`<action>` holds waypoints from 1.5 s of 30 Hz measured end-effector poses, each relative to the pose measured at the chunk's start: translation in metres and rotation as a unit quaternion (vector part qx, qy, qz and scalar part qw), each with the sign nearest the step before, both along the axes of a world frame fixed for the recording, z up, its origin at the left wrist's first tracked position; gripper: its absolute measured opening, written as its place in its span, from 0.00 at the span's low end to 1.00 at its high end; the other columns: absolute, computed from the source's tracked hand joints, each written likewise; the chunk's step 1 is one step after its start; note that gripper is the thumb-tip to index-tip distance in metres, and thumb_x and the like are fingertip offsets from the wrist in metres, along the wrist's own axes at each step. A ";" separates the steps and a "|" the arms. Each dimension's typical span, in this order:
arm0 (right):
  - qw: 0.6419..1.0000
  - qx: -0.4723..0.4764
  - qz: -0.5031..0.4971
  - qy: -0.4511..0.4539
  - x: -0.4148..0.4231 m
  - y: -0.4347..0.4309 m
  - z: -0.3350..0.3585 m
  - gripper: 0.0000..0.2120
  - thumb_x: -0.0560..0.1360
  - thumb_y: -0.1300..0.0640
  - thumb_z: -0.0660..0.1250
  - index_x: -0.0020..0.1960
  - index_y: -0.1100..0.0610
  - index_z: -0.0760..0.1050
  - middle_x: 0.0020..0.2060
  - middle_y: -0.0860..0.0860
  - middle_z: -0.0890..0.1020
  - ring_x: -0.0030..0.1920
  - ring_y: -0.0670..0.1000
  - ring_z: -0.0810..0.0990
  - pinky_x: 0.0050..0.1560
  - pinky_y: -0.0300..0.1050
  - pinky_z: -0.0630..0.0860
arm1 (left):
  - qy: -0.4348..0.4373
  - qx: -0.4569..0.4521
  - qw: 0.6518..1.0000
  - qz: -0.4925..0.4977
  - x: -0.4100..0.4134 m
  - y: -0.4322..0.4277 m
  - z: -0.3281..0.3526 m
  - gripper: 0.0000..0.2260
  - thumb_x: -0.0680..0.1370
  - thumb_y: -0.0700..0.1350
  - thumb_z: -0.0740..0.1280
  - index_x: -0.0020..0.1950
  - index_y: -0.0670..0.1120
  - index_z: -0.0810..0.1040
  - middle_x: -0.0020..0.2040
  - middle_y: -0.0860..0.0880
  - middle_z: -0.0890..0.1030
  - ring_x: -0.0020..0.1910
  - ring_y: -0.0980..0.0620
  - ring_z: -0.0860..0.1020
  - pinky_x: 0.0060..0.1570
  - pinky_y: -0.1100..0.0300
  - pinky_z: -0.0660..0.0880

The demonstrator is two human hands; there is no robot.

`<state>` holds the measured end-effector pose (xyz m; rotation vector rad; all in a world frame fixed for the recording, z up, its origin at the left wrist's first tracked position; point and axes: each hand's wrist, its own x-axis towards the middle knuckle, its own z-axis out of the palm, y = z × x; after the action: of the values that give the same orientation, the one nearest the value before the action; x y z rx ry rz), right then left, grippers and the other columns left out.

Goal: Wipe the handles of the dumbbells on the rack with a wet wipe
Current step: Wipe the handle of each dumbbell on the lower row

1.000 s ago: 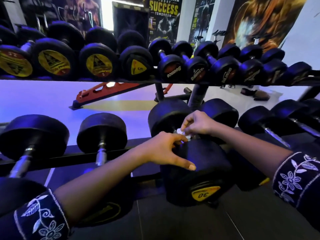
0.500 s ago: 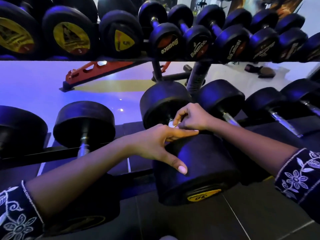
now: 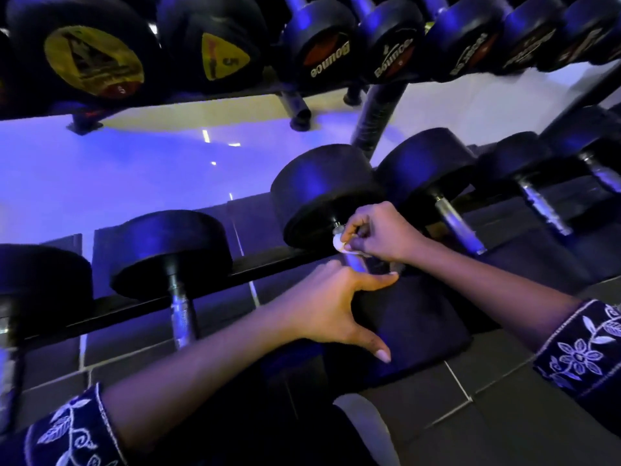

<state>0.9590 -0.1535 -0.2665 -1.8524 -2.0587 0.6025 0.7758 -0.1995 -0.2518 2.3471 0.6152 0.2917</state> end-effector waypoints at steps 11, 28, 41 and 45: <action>0.997 -0.004 0.072 -0.040 0.008 0.015 -0.008 0.06 0.68 0.61 0.69 0.42 0.53 0.83 0.42 0.51 0.82 0.45 0.53 0.81 0.43 0.36 0.70 | 0.029 -0.033 0.952 0.303 0.041 -0.041 -0.001 0.37 0.60 0.76 0.69 0.65 0.60 0.77 0.55 0.55 0.84 0.58 0.59 0.78 0.59 0.59 0.74; 0.984 -0.016 0.178 -0.018 0.032 0.004 -0.009 0.10 0.68 0.63 0.66 0.45 0.52 0.81 0.46 0.54 0.81 0.48 0.56 0.80 0.45 0.41 0.74 | -0.018 -0.064 0.876 0.478 0.080 -0.069 0.003 0.28 0.64 0.70 0.72 0.56 0.54 0.83 0.48 0.58 0.85 0.47 0.64 0.80 0.51 0.60 0.77; 0.989 -0.006 0.145 0.028 0.030 0.009 -0.003 0.11 0.67 0.65 0.68 0.46 0.56 0.83 0.39 0.52 0.82 0.40 0.49 0.79 0.41 0.37 0.73 | 0.158 0.024 0.905 0.394 0.073 -0.034 0.016 0.29 0.62 0.77 0.65 0.26 0.51 0.66 0.25 0.54 0.68 0.33 0.50 0.71 0.39 0.55 0.72; 0.989 -0.051 0.127 0.048 0.035 0.001 -0.004 0.10 0.68 0.63 0.70 0.47 0.55 0.84 0.39 0.51 0.83 0.39 0.48 0.79 0.43 0.38 0.74 | 0.170 0.042 0.913 0.369 0.073 -0.035 0.011 0.29 0.64 0.78 0.62 0.34 0.52 0.75 0.30 0.54 0.72 0.39 0.49 0.76 0.41 0.55 0.75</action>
<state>0.9936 -0.1528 -0.2705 -1.5882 -2.2544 0.8600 0.8483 -0.2349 -0.2405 2.1623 1.6895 0.2386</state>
